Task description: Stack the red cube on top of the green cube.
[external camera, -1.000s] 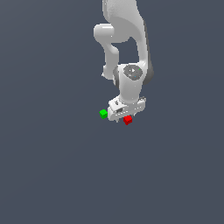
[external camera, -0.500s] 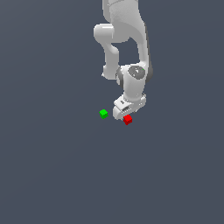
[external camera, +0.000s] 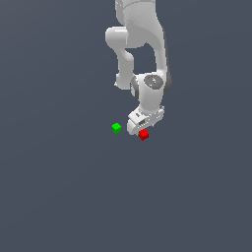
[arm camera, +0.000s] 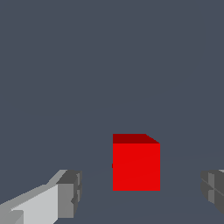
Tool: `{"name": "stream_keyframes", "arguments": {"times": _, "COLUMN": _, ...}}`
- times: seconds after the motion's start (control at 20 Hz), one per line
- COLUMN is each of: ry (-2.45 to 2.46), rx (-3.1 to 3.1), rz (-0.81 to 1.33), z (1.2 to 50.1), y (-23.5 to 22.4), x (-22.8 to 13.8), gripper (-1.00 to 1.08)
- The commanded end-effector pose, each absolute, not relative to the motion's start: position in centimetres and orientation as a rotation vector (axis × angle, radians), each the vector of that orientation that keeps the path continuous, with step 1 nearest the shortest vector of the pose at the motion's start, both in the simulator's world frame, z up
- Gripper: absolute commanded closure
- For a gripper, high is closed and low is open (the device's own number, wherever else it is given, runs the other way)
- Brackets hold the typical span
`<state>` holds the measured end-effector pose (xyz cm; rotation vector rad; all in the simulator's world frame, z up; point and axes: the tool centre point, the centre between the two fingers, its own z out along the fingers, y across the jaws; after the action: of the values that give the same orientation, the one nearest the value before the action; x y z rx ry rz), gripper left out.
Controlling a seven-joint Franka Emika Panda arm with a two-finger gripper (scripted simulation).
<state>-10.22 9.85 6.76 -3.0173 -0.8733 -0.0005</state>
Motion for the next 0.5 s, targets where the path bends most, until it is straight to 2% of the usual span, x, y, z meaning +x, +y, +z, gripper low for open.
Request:
{"name": "stream_keyframes", "arguments": {"times": 0.0, "ry": -0.873, "rx": -3.017, "rz": 0.001, "z": 6.3, "y": 9.8, "x": -10.3, "gripper": -0.92}}
{"name": "stream_keyframes", "arguments": {"times": 0.45, "ry": -0.873, "rx": -3.018, "rz": 0.000, "z": 2.6, "y": 9.8, "x": -10.3, "gripper": -0.92}}
